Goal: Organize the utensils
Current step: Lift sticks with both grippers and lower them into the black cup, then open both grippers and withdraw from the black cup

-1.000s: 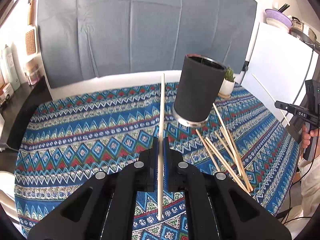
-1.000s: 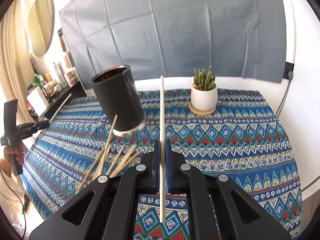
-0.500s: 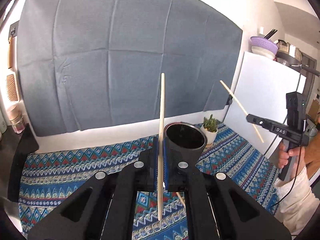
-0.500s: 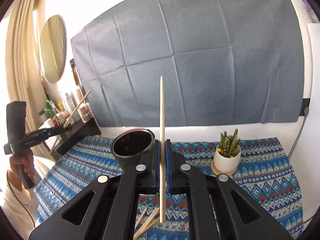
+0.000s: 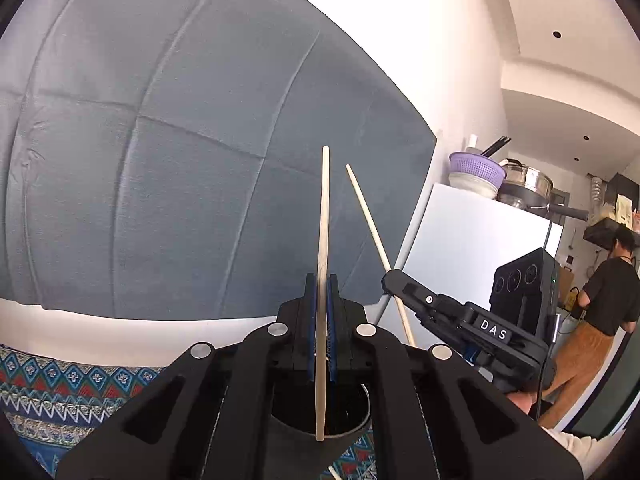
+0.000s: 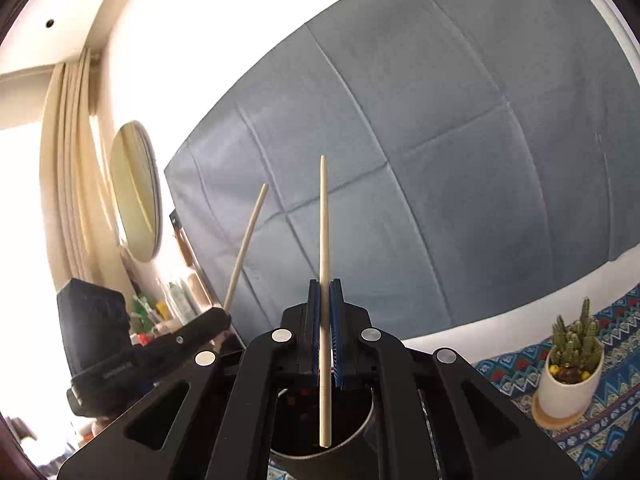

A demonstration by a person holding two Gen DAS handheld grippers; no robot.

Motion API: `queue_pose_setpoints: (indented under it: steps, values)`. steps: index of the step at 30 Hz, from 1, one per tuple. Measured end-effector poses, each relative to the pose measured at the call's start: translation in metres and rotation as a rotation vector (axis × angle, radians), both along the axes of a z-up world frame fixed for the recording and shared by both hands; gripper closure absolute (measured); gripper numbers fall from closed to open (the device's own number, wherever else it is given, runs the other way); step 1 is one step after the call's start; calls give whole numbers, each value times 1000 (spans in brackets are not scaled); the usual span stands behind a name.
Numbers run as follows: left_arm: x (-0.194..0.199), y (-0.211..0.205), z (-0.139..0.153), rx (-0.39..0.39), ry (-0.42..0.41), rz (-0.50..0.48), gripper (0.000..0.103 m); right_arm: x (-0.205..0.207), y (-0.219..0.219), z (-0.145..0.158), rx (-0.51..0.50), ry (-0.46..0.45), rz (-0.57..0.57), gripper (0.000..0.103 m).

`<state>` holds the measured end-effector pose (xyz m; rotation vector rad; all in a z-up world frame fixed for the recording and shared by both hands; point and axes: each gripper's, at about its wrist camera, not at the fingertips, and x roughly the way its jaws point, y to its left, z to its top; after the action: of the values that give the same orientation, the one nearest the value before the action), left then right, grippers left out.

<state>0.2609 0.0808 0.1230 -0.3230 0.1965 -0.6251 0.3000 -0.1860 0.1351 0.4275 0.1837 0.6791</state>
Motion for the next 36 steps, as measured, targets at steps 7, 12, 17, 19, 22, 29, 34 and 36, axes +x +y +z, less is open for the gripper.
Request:
queue_pose_setpoints:
  steps: [7,12,17,19,22,29,34,36]
  values:
    - [20,-15,-21,-93,-53,15,98,23,20,-28,43,-28,0,98]
    - [20,-23,-31,-79,-77,22,98,29,30,-42,4,-20,3,98]
    - [12,-18,-42,-14,-77,32,98,20,38,-46,-108,-45,8,98]
    - [7,-16,-42,15,-73,39,98,14,39,-45,-160,-48,5,98]
    - [-1,-13,-38,71,-63,52,98,5,39,-40,-235,-52,2,98]
    - [-11,-14,-29,213,-4,79,98,-3,39,-36,-358,22,-6,96]
    - [-12,-12,-26,259,52,102,86,-12,36,-32,-399,45,-28,82]
    - [-17,-9,-24,267,58,118,72,-19,32,-28,-409,35,-40,61]
